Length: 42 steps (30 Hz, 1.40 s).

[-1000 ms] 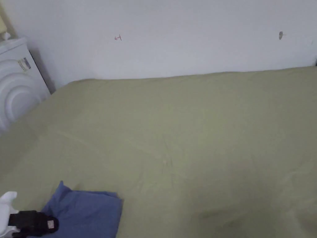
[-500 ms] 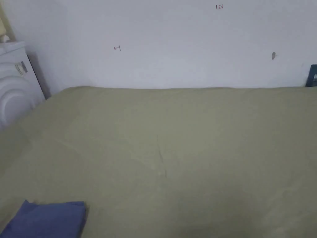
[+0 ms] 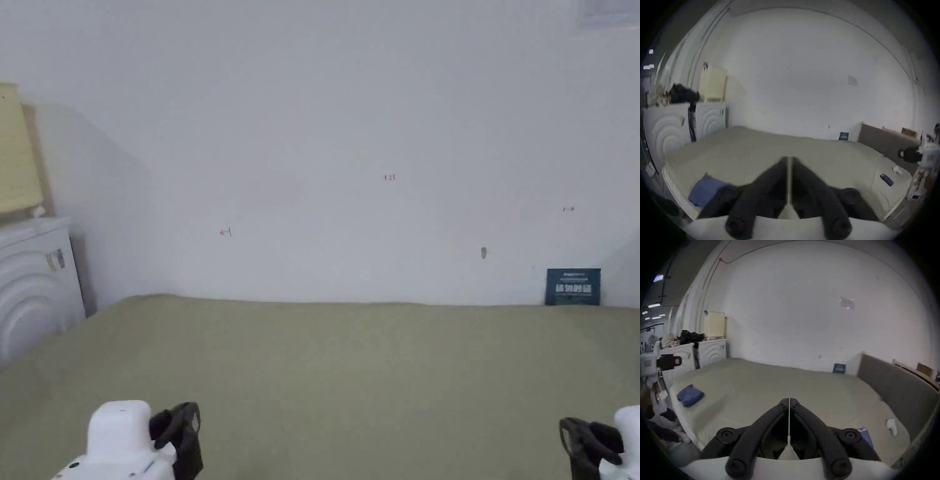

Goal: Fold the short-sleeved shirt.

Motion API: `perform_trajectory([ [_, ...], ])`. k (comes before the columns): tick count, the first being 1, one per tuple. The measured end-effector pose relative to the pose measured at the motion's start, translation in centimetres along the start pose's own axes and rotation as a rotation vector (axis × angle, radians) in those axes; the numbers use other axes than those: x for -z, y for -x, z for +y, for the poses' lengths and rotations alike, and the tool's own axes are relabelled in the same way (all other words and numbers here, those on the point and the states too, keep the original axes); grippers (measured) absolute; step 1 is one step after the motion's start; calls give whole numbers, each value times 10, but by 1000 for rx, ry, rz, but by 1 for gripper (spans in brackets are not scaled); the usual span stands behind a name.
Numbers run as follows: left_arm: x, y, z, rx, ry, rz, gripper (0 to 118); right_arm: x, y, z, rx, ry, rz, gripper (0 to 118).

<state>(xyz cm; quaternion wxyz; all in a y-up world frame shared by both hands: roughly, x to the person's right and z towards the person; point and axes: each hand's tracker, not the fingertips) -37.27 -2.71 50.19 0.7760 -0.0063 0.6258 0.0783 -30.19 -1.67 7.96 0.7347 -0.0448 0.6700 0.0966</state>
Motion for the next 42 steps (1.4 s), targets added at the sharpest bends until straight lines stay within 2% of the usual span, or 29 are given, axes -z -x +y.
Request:
perform_trajectory([
  [2,-7,-29,-4,59,-39,42,0,-9,2,-1,-8,-40,-48,1],
  [5,-10,-59,-5,37,-32,19,0,-29,8,-7,-51,-137,-146,1],
  [6,-11,-65,-5,36,-30,9,0,-34,9,-8,-42,-147,-169,1],
  [10,-17,-77,4,55,-45,21,0,-37,4,-8,-14,-136,-181,1],
  [13,-16,-78,15,16,-49,12,0,-35,1,-5,-33,-111,-205,0],
  [16,-13,-79,20,52,-41,8,0,-35,-1,-4,-31,-111,-205,0],
  [18,-14,-79,21,76,-42,9,0,-37,3,1,-62,-112,-231,1],
  [20,-15,-82,27,89,-38,0,3,-36,3,3,-70,-116,-238,5],
  [21,-15,-83,27,94,-37,-3,7,-33,1,4,-64,-113,-234,13],
  [22,-15,-83,27,105,-38,-7,20,-32,1,5,-58,-105,-232,32],
  [23,-15,-84,28,117,-38,-7,37,-31,1,4,-54,-96,-234,48],
  [24,-12,-84,27,121,-39,-2,59,-28,1,4,-53,-89,-233,65],
  [25,-11,-83,28,122,-39,-8,94,-26,1,3,-50,-82,-234,89],
  [26,-9,-82,29,120,-36,-11,111,-25,0,3,-48,-78,-236,106],
  [27,-7,-82,30,107,-30,-6,116,-24,0,2,-46,-79,-232,117],
  [31,-9,-79,27,52,-68,-25,116,-32,1,2,-68,-153,-210,117],
  [35,-3,-78,24,55,-43,-3,116,-33,1,4,-74,-154,-218,118],
  [38,-6,-80,22,51,-38,17,116,-39,3,6,-63,-180,-232,118],
  [42,-8,-76,17,-7,-37,-11,116,-40,4,-4,-15,-200,-185,118],
])
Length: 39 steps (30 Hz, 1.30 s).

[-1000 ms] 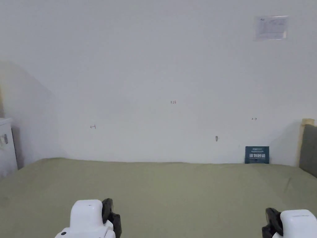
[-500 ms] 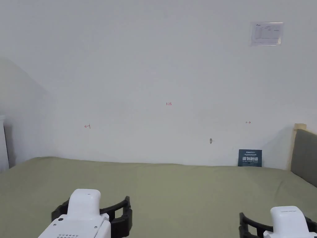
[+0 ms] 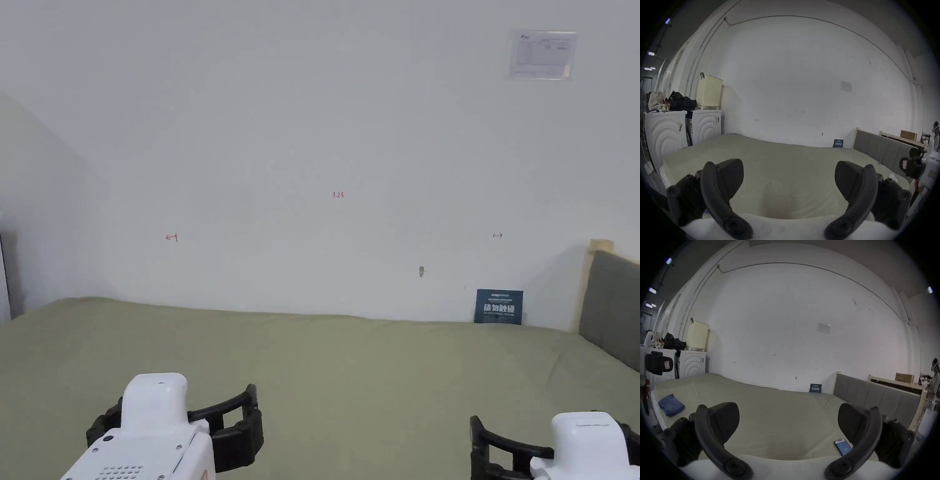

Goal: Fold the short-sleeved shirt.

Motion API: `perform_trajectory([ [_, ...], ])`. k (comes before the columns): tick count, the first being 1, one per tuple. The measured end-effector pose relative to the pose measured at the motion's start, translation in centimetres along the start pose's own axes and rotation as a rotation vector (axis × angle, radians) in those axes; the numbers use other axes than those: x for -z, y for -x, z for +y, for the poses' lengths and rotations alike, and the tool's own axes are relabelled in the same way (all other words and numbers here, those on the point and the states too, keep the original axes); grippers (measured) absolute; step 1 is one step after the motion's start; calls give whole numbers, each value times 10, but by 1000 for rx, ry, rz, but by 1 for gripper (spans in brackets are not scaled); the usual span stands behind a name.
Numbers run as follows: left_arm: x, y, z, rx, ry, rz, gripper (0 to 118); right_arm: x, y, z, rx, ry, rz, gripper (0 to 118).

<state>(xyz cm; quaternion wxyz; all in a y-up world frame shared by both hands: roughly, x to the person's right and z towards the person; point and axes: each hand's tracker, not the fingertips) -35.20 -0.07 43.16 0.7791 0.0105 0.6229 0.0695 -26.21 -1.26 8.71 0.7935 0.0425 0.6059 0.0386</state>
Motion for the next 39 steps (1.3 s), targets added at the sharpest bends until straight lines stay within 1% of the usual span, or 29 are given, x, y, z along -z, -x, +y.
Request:
perform_trajectory([
  [5,-7,-5,-5,21,-20,1,116,2,-1,-10,35,47,24,118],
  [7,-3,-5,-7,32,2,10,116,-1,-2,-10,104,35,52,118],
  [8,-2,-6,-6,35,14,17,116,-3,-4,-9,122,28,51,118],
  [10,0,-3,-7,42,17,22,116,-1,-4,-7,111,23,30,118],
  [12,1,-1,-8,43,15,19,116,2,-4,-6,63,14,-19,118],
  [14,1,2,-8,24,16,4,116,2,-5,-4,52,12,-22,118],
  [18,3,1,-9,32,29,3,116,0,-4,1,75,-10,49,118],
  [20,4,-3,-2,62,66,6,116,-4,-1,4,46,-20,112,118],
  [21,3,-5,1,75,51,2,116,-6,0,5,29,-43,131,118],
  [23,-1,-5,7,84,2,-23,116,-12,4,10,23,-58,125,118],
  [25,-1,-4,13,56,-11,-36,116,-10,4,16,30,-59,127,118],
  [27,-2,-2,18,25,-22,-46,116,-7,4,21,52,-53,137,118],
  [28,-2,-1,19,14,-27,-49,116,-5,2,23,77,-51,144,118],
  [29,-2,0,20,6,-32,-48,116,-2,0,24,106,-47,162,118],
  [31,2,1,22,-5,-34,-31,116,3,-5,26,136,-25,219,118],
  [33,7,2,27,-9,-21,-29,116,9,-8,29,159,-51,218,118],
  [36,11,4,30,-1,-30,-39,116,16,-12,37,225,-79,203,118],
  [37,11,4,31,1,-32,-37,116,17,-12,41,234,-83,194,118],
  [39,9,2,35,3,-44,-32,116,22,-12,48,215,-80,175,118],
])
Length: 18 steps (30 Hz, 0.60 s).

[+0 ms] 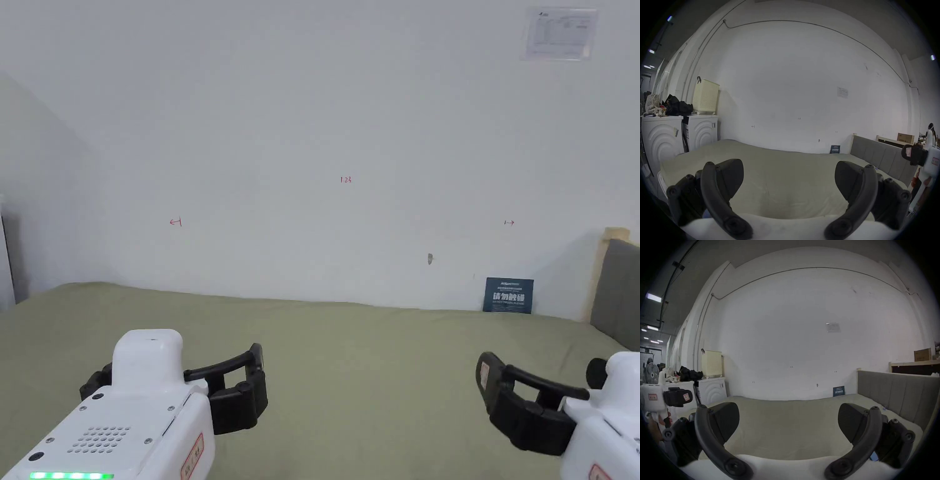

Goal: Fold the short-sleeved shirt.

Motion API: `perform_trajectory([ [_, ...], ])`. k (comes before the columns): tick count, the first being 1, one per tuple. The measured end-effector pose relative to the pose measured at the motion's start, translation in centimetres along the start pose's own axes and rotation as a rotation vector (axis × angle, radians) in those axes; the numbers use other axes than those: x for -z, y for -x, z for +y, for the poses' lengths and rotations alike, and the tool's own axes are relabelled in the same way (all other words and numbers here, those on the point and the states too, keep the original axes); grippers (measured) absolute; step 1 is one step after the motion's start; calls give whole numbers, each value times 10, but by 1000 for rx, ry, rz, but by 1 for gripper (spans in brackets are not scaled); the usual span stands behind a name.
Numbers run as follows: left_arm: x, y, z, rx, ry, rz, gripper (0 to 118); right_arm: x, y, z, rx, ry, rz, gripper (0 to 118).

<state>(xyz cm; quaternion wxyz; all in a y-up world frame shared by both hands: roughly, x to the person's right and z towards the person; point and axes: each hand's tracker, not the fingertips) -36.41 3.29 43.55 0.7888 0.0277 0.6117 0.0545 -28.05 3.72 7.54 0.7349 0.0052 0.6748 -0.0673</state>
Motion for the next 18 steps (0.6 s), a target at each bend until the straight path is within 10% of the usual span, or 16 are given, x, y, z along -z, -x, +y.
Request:
perform_trajectory([
  [5,4,5,-2,-24,4,-35,116,11,-2,5,-18,10,-51,118],
  [11,1,3,-4,-54,-1,-72,116,20,-14,1,154,59,-102,118],
  [18,9,7,-1,-17,16,-34,116,26,-10,-3,13,106,-162,118],
])
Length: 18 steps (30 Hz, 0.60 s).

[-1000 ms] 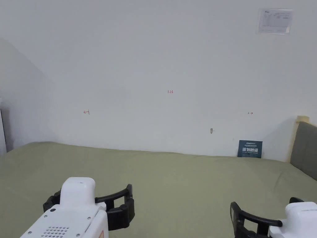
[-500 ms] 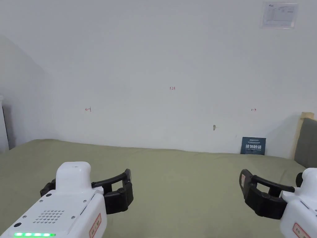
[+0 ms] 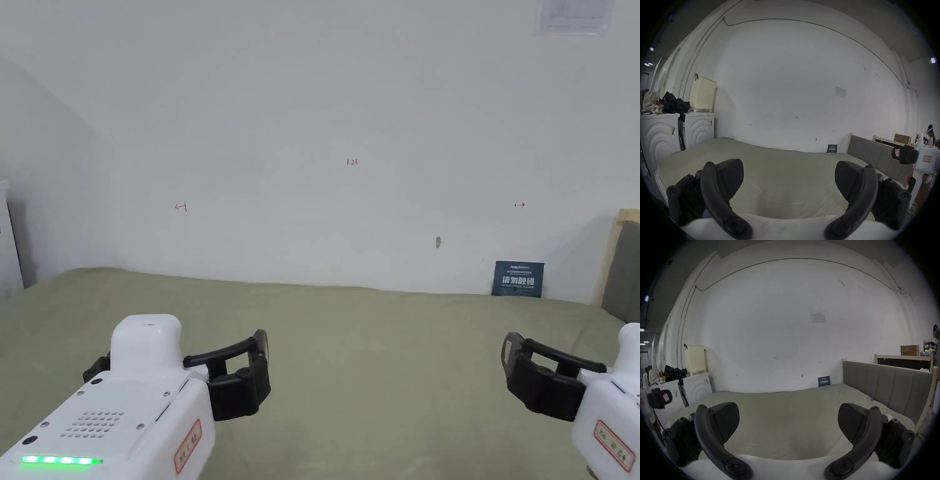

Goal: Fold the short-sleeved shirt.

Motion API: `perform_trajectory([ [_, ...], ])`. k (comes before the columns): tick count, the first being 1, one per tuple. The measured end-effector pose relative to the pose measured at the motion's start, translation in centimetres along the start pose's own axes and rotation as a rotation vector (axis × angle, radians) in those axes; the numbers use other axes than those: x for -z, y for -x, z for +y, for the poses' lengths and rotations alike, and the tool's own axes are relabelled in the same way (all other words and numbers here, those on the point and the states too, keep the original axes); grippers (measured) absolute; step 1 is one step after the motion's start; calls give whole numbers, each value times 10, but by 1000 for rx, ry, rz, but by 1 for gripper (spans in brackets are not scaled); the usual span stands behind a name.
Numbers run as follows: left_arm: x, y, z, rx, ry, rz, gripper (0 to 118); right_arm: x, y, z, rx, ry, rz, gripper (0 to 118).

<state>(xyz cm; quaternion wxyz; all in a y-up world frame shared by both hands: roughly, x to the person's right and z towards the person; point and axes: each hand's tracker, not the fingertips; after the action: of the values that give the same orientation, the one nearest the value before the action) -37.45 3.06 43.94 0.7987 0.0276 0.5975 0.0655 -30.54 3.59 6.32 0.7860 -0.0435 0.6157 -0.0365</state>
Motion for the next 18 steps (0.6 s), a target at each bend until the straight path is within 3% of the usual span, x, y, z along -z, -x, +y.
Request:
perform_trajectory([
  [5,1,1,2,-14,6,6,116,2,0,4,-10,26,-4,118],
  [12,6,2,-1,-21,23,-5,116,16,-13,0,96,101,4,118],
  [18,13,1,-8,-7,45,13,116,17,-16,-3,91,112,-8,118],
])
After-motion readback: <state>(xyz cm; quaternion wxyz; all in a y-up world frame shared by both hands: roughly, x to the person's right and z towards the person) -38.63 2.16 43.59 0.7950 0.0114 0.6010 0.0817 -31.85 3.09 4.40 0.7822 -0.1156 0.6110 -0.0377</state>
